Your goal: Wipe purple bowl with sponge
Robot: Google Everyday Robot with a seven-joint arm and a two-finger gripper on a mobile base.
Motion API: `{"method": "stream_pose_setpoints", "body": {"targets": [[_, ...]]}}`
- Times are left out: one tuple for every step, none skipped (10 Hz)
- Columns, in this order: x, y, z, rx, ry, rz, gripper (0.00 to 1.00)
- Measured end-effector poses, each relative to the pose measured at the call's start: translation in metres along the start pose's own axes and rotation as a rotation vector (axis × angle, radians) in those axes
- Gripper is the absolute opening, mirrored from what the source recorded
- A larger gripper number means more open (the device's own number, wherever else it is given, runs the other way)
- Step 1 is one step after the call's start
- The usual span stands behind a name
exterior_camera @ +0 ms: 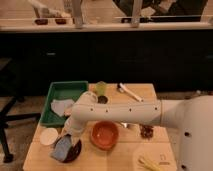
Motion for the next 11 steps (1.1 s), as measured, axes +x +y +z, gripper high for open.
{"method": "stream_pose_setpoints", "body": {"targets": [[-0.007, 0.000, 0.005, -0.008, -0.016, -0.013, 0.00], [-0.011, 0.004, 0.008, -0.015, -0.025, -0.016, 0.00], [-0.013, 0.011, 0.009, -0.019, -0.030, -0.015, 0.00], [-0.009, 0.025, 0.003, -0.019, -0.029, -0.001, 0.00], [-0.005, 0.034, -0.003, -0.017, -0.024, 0.010, 0.00], [0.001, 0.042, -0.011, -0.010, -0.015, 0.022, 0.00], [0.009, 0.048, -0.020, -0.002, -0.005, 0.038, 0.00], [0.013, 0.047, -0.024, 0.002, -0.001, 0.041, 0.00], [0.018, 0.044, -0.025, 0.003, -0.001, 0.041, 0.00], [0.019, 0.037, -0.021, 0.003, -0.006, 0.037, 0.00], [0.018, 0.028, -0.014, 0.001, -0.016, 0.029, 0.00]]}}
